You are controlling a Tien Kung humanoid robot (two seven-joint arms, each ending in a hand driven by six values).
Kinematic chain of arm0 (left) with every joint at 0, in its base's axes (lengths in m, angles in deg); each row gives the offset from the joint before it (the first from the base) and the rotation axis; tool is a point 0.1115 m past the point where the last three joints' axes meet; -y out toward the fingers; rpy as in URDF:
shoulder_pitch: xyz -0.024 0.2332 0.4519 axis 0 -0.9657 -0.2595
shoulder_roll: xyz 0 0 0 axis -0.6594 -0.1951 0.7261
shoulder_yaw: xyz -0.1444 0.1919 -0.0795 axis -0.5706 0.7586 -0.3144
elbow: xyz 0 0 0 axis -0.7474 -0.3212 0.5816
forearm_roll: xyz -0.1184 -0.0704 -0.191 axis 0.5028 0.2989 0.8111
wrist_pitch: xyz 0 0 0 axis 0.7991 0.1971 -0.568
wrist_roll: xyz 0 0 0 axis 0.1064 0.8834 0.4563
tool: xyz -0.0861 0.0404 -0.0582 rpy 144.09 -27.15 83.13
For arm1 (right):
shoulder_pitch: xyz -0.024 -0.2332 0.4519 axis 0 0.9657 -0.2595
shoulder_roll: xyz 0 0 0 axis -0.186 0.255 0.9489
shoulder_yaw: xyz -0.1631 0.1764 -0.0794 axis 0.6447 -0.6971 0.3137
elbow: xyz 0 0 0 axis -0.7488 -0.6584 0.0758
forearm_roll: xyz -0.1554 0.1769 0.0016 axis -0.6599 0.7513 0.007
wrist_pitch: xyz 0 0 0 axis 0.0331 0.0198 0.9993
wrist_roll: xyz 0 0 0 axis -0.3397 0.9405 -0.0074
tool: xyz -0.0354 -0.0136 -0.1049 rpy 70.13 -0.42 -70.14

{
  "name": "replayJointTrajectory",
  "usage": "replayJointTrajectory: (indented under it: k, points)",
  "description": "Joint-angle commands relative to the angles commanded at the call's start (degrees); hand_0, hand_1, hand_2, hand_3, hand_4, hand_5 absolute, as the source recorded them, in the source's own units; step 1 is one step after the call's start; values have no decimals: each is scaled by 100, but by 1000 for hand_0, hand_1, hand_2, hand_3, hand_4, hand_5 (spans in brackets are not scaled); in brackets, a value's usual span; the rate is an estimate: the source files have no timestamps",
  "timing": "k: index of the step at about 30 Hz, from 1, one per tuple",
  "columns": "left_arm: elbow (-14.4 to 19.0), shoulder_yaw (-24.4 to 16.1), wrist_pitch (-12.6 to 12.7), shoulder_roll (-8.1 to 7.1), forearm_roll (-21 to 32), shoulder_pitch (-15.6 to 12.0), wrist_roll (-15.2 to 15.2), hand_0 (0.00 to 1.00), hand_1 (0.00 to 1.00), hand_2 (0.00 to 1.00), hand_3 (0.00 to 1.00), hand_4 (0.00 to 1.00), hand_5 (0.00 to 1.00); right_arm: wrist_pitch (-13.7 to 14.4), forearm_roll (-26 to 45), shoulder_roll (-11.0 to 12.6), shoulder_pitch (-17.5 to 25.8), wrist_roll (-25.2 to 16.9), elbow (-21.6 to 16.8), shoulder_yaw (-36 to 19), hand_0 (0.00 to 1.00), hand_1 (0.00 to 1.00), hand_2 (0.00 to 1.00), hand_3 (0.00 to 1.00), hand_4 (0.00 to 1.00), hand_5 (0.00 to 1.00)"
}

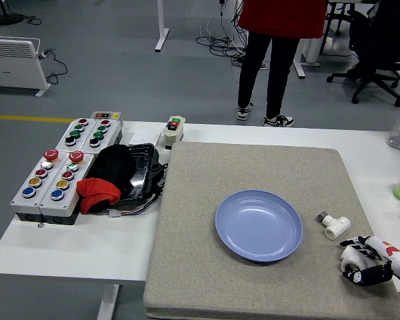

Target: Pick pipe place plate twice

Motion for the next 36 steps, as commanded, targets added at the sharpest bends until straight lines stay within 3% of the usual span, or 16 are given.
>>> replayJointTrajectory:
  k: [3,4,9,10,19,27,36]
  points:
    - [-2,-10,-1,1,-14,-2,5,625,584,514,575,208,998,0,-10,5,-1,-41,-14,-8,384,520,678,791,705,259]
    - [-2,-13,-1,1,-19,-3,7,625,584,514,576,208,998,0,-11,5,-1,-48,-17,-11,284,437,633,769,666,230]
    - [-3,-29,-2,2,-38,-13,15,625,584,514,576,208,998,0,30,12,8,-73,-28,-20,284,437,633,769,666,230]
    - [-3,-33,-2,4,-44,-17,18,625,584,514,577,208,998,0,48,11,12,-76,-32,-19,224,375,600,747,658,220]
    - [-4,-51,-2,6,-69,-49,26,625,584,514,576,208,998,17,103,20,38,-218,-107,-32,197,346,581,733,657,216]
    - [0,-45,-6,3,-61,-67,26,625,585,514,576,207,998,239,133,40,4,-382,-229,31,181,326,552,714,638,206]
    - [4,-2,-11,-3,4,-31,5,625,586,514,576,206,998,293,263,56,-365,-428,-261,351,172,318,549,708,619,180]
